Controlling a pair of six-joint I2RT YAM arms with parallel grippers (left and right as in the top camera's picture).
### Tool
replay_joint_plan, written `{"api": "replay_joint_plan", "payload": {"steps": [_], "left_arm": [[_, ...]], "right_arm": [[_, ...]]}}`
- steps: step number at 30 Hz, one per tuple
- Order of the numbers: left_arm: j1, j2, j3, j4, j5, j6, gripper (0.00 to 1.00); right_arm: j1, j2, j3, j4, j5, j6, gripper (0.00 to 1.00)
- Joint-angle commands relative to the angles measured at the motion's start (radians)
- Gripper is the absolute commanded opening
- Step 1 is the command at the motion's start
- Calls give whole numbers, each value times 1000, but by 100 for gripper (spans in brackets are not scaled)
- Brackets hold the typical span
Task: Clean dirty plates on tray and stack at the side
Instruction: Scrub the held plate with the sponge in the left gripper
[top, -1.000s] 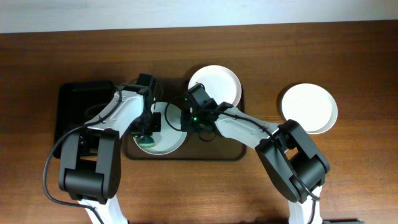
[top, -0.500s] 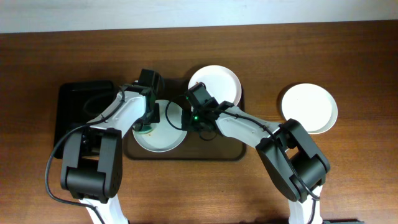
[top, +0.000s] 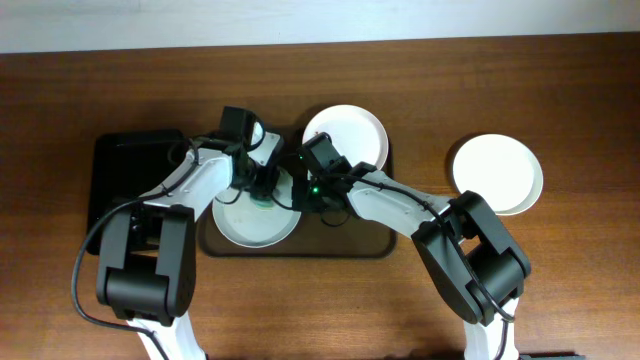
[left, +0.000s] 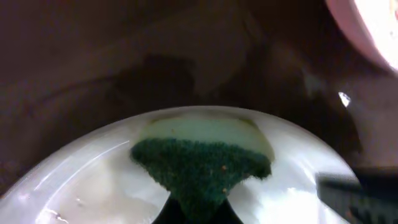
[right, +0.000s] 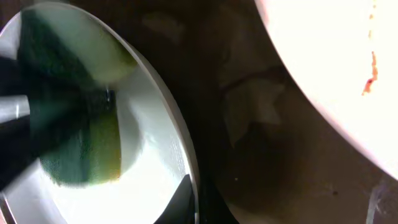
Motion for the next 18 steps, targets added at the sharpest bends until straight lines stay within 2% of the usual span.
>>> {"api": "replay_joint_plan", "payload": {"steps": [1,4,11,12,14,15,18], "left_arm": [[-1,63,-34,49,-320,-171,1],[0,63,-34,-37,-504,-322,1],[-1,63,-34,-328,-443,-334,0],[-2,63,-34,-341,-387,-296,0],[-2,63,-42,-309,-148,-91,1],[-2,64,-94,-200,-53,-39,0],[-2,64,-169,-80,13,-39,1]], "right_arm": [[-12,18,8,-10,8,-3,4],[-12,18,8,-7,8,-3,4],[-12,18,8,-3,8,-3,4],[-12,18,8,-2,8,-3,4],[-12,18,8,1,8,-3,4],[-12,18,8,1,8,-3,4],[-12,18,8,1,8,-3,4]]}}
